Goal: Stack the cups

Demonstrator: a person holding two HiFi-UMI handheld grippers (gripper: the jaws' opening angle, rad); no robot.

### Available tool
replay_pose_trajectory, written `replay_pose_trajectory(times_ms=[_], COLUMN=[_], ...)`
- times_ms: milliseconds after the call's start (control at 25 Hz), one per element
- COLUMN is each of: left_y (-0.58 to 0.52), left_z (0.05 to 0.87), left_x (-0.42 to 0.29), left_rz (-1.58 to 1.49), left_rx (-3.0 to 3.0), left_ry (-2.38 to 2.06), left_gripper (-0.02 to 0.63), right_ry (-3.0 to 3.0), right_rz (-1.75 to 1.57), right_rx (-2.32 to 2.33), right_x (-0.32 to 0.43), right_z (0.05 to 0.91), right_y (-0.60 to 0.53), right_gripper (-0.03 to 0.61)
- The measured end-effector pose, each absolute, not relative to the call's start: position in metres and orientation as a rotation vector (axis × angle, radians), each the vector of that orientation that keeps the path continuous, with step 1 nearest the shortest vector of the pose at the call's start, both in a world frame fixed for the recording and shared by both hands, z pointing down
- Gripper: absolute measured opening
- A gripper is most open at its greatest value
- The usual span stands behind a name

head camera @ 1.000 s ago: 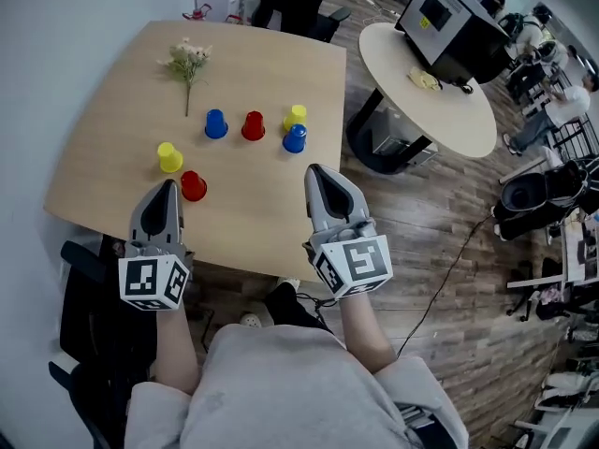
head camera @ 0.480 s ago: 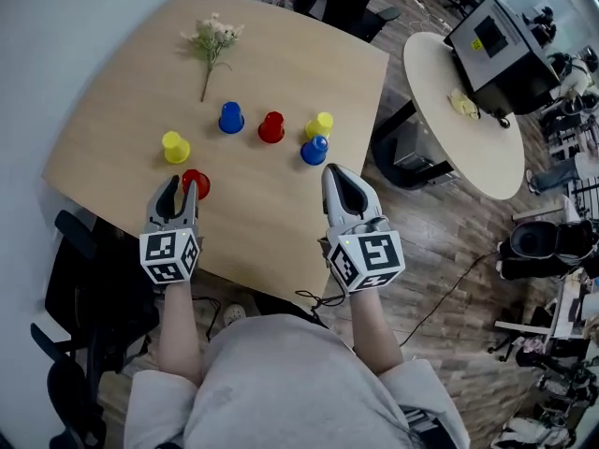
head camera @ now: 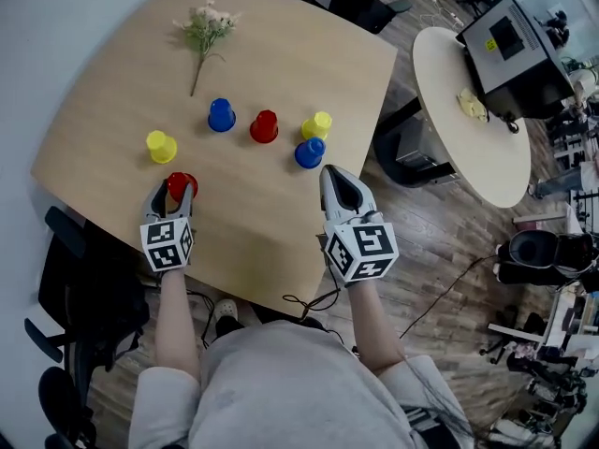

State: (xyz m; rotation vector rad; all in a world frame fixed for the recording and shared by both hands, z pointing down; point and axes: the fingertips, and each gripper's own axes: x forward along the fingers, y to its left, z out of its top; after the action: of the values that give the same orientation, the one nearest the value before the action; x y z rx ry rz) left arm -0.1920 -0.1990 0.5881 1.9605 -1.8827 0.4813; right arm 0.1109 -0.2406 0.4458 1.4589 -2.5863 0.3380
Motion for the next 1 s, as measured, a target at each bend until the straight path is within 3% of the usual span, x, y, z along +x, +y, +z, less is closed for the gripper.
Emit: replay_pose_trajectory(times_ms=[240,400,520,600,1000], left_y=[-0.193,-0.184,-0.180,-0.178,-0.181], left_z=[0.588,0.588,0.589,0.589,0.591], left_x=[-0.154,-0.124,-0.106,-0.097,-0.083], left_rz=[0.508,0.515,0.529,0.547,0.591], left_rx=[2.025,2.070,2.099,2.114,2.176], left_ry=[-1.805,-1.753,-1.715,-1.696,-1.639], left_gripper=[0.219,0.219,0.219,0.219,0.219], right_ry=[-2.488,-2.440,-2.391,-2.359,-2.370], right_rz=[0.449,0.495,0.501,0.500,0.448], right_rx=[1.457,1.447,1.428,1.406,1.289], right_x=[0.124,0.128,0.126,0.124,0.108], right_z=[0.500,0.534,0.561,0.579,0.596], right_y=[-0.272,-0.295,-0.311,-0.319,-0.309], right_gripper=[0.012,0.109,0.222,0.244,0.221])
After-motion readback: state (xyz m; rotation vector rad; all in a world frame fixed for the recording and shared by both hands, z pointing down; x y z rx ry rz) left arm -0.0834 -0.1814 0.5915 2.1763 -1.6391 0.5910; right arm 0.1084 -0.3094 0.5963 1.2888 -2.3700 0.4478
